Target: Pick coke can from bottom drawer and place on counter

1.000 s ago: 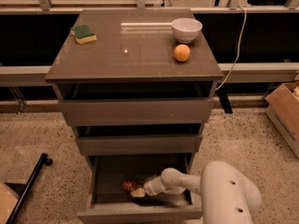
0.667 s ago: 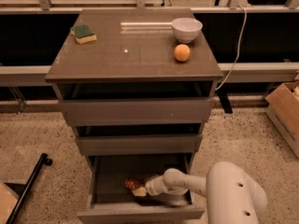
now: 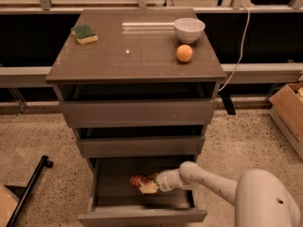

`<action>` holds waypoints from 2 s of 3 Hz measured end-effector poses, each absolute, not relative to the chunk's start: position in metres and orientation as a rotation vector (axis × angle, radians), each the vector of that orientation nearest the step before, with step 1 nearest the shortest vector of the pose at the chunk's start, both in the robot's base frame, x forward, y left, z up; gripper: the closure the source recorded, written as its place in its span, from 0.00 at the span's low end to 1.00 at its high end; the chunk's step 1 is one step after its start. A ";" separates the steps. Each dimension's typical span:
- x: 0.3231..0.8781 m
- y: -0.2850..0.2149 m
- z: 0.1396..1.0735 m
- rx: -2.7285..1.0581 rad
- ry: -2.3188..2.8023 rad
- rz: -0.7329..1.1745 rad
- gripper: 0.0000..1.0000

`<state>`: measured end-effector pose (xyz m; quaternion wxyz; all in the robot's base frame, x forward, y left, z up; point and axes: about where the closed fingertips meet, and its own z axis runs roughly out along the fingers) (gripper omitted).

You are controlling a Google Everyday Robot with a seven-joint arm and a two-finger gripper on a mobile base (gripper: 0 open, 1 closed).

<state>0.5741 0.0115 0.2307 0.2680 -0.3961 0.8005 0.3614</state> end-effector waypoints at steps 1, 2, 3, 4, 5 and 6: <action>0.554 -0.011 0.282 -1.225 2.051 1.052 1.00; 0.522 -0.040 0.336 -1.346 1.975 1.089 1.00; 0.484 -0.071 0.396 -1.418 1.966 1.040 1.00; 0.449 -0.102 0.446 -1.427 2.043 0.934 1.00; 0.435 -0.136 0.499 -1.415 2.141 0.799 1.00; 0.461 -0.183 0.592 -1.464 2.193 0.563 1.00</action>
Offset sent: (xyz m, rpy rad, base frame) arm -0.1117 -0.0923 0.1813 0.0646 -0.0808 0.4028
